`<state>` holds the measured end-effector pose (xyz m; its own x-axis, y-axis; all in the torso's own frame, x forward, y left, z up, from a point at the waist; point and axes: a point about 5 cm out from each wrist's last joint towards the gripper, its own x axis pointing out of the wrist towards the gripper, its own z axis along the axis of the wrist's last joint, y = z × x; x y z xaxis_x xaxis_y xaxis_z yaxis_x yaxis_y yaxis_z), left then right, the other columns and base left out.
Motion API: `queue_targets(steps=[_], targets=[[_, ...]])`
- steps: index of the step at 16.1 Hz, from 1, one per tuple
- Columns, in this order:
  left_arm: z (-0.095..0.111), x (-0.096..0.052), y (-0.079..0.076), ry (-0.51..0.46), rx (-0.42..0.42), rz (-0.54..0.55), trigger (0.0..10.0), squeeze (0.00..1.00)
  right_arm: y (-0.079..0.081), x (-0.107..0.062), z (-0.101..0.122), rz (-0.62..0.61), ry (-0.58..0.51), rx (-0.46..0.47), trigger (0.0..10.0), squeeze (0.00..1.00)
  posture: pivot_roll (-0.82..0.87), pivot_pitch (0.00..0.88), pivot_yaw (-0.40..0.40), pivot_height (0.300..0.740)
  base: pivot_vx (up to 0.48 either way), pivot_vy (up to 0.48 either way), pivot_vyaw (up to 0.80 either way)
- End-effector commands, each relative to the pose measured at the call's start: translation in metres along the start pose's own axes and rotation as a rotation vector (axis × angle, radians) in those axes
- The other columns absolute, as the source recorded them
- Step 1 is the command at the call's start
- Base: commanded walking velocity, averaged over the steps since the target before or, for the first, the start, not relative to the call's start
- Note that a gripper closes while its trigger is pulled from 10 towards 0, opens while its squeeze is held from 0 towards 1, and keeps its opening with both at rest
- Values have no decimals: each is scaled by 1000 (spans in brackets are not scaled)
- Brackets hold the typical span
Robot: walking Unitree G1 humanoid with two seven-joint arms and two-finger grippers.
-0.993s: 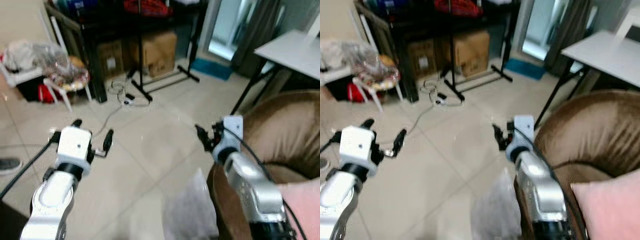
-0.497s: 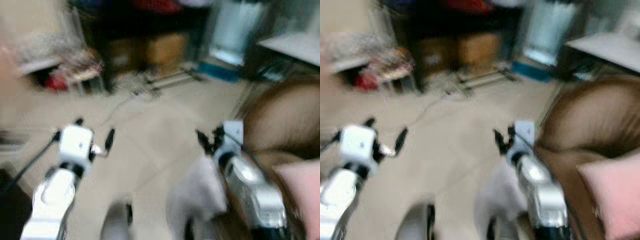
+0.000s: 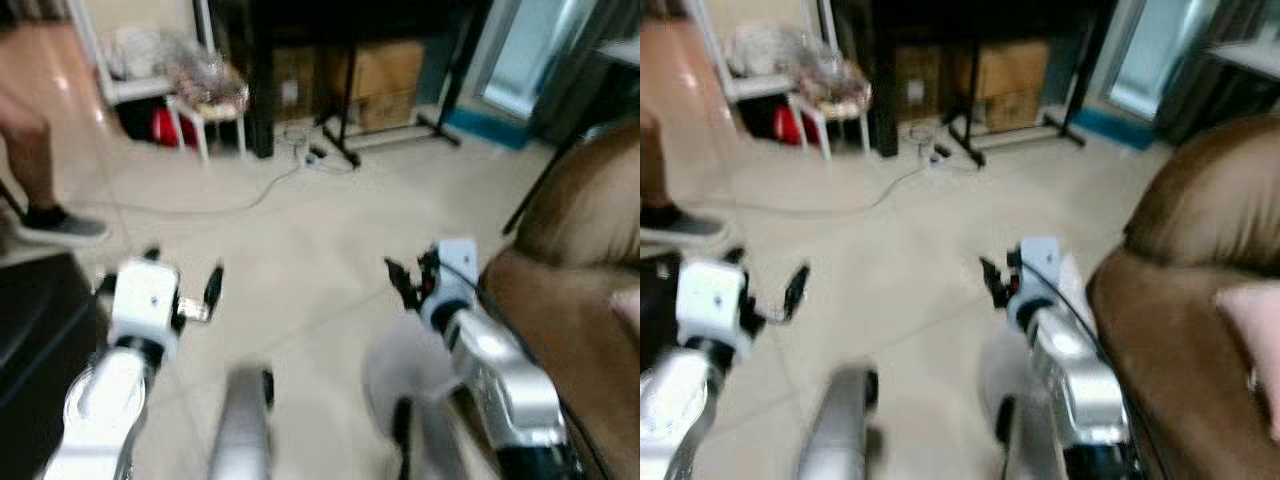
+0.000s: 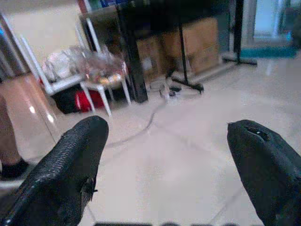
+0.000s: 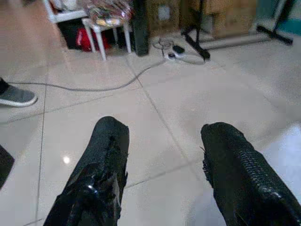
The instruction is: Move the pillow to the sofa from floor
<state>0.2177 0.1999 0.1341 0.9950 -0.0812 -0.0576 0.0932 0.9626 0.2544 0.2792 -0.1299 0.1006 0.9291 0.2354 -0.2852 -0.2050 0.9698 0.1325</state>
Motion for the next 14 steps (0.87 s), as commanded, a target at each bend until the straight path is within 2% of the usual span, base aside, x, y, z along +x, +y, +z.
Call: queue_targets(steps=[1,14], targets=[[7,5,1,-28,5,7,10000,275,-2,0,4,-10,-16,-18,10000,0,54,0,-41,546,281,0,0],[6,5,5,-30,6,15,10000,275,-7,1,3,-51,-25,-24,10000,0,52,0,-39,546,293,0,0]])
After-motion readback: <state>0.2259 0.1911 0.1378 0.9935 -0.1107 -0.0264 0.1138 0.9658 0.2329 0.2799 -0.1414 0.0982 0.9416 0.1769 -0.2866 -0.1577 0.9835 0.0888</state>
